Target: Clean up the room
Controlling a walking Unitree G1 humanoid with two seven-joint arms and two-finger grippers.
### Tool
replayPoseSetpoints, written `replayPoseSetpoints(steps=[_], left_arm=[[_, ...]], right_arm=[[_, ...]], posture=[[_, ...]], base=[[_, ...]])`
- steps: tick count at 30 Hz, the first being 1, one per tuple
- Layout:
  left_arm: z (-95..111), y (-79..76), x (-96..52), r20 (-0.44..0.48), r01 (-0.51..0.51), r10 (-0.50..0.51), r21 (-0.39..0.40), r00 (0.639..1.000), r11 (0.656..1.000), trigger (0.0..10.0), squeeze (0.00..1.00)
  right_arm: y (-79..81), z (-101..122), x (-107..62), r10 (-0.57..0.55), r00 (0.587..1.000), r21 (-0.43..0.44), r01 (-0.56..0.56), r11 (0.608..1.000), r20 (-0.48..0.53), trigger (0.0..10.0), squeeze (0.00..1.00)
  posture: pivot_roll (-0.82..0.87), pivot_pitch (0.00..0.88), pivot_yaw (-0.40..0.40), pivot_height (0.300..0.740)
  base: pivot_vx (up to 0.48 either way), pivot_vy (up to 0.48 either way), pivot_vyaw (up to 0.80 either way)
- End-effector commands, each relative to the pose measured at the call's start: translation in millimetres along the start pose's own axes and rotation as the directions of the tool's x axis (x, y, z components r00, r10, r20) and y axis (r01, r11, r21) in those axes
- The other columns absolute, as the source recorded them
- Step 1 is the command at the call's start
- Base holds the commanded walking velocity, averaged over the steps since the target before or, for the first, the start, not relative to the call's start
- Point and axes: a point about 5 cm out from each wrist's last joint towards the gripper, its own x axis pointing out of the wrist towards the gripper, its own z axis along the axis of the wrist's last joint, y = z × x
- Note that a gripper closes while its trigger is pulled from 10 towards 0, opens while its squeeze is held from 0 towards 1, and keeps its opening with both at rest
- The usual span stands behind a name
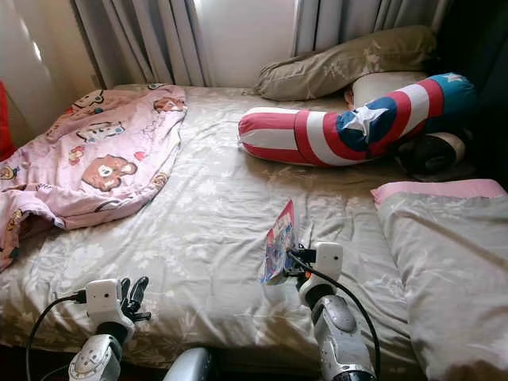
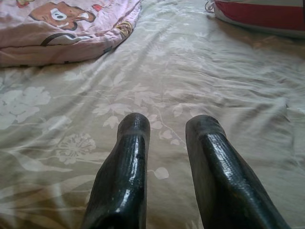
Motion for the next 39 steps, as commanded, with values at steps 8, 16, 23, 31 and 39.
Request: replayPoseSetpoints(steps=[8, 16, 23, 31, 39], left_arm=[[2, 1.5, 0.9, 0.002, -0.004, 0.004, -0.009, 1.0, 1.0, 10.0, 0.0], [2, 1.8, 0.8, 0.002, -0.004, 0.004, -0.009, 1.0, 1.0, 10.0, 0.0], [3, 1.9, 1.0, 0.001, 0.0, 0.0, -0.009, 1.0, 1.0, 10.0, 0.0], [3, 2.0, 1.3, -0.003, 0.007, -0.007, -0.006, 1.0, 1.0, 10.0, 0.0], [3, 1.0, 1.4, -0.005, 0.013, -0.013, -0.001, 1.0, 1.0, 10.0, 0.0]], right_arm=[[1.7, 8, 4.9, 0.004, 1.0, -0.026, -0.004, 1.0, 0.022, 10.0, 0.0], [0.7, 7, 4.5, -0.004, 1.0, -0.01, 0.004, 1.0, 0.024, 10.0, 0.0], [1.0, 6, 4.5, -0.001, 1.0, -0.009, 0.001, 1.0, 0.02, 10.0, 0.0], [1.4, 3, 4.6, 0.002, 1.0, -0.004, -0.002, 1.0, 0.009, 10.0, 0.0], [3.0, 0, 4.4, 0.019, 1.0, 0.003, -0.019, 1.0, -0.006, 10.0, 0.0]], posture=[[0.03, 0.0, 0.049, 0.619], [0.04, 0.0, 0.049, 0.619], [0.04, 0.0, 0.051, 0.619], [0.04, 0.0, 0.054, 0.619], [0.04, 0.0, 0.054, 0.619]], base=[[0.0, 0.0, 0.0], [0.0, 0.0, 0.0], [0.0, 0.0, 0.0], [0.0, 0.0, 0.0], [0.0, 0.0, 0.0]])
